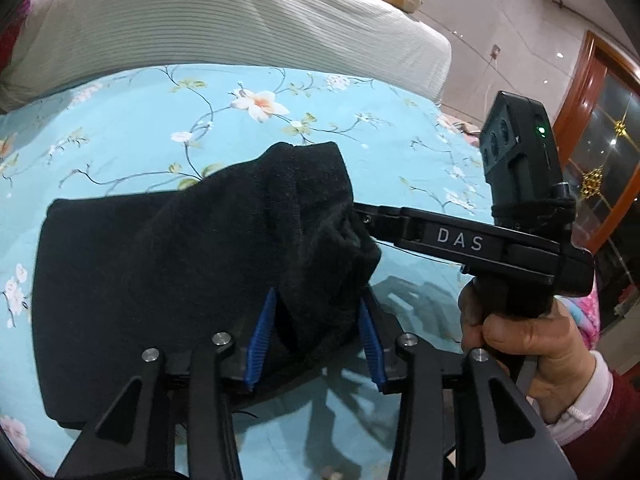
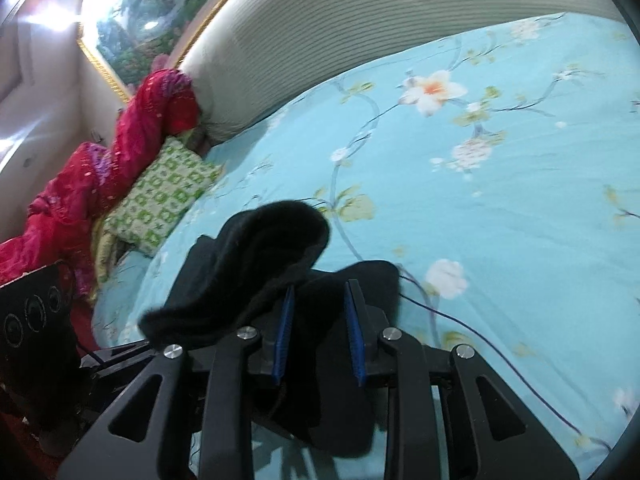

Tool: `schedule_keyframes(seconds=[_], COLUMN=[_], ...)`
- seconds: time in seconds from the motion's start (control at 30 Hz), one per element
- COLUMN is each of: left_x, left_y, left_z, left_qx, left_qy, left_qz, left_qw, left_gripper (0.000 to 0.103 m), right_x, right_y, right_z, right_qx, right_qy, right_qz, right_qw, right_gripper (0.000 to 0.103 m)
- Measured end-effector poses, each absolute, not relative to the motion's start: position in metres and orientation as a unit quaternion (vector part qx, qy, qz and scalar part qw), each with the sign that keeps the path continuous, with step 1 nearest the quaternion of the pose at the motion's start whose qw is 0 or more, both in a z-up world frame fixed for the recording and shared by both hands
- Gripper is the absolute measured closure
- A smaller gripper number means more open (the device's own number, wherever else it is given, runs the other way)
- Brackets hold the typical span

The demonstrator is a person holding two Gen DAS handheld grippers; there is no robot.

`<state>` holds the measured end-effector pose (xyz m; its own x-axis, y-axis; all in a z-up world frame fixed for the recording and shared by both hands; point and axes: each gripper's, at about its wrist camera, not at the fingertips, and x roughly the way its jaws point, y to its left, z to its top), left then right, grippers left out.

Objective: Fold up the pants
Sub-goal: 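Lay the folded end down and open both grippers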

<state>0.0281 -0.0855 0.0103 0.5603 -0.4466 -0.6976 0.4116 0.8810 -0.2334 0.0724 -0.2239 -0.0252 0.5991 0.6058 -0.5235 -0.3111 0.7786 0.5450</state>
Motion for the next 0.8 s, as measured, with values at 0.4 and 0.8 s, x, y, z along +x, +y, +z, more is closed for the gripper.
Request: schedule_keyframes(seconds=[0.4,0.8], left_x=[0.005,-0.012], left_y=[-0.078,-0.029], left_z=[0.012,0.024], left_qx=[-0.052,-0.108], left_qy=[0.407,0.390], left_qz=[-0.273,-0.230], left_qw=[0.870,0.885], left_gripper=[0.040,0.030], right_x=[0.038,0.014], right_y=[-0.252,-0.233], right_z=[-0.010,0.006], right_qx=[0.258,0.265], right_qy=[0.338,0.322], right_qz=[0.173,0.170], right_qw=[0.888,0.893], right_gripper=[0.045,0.026])
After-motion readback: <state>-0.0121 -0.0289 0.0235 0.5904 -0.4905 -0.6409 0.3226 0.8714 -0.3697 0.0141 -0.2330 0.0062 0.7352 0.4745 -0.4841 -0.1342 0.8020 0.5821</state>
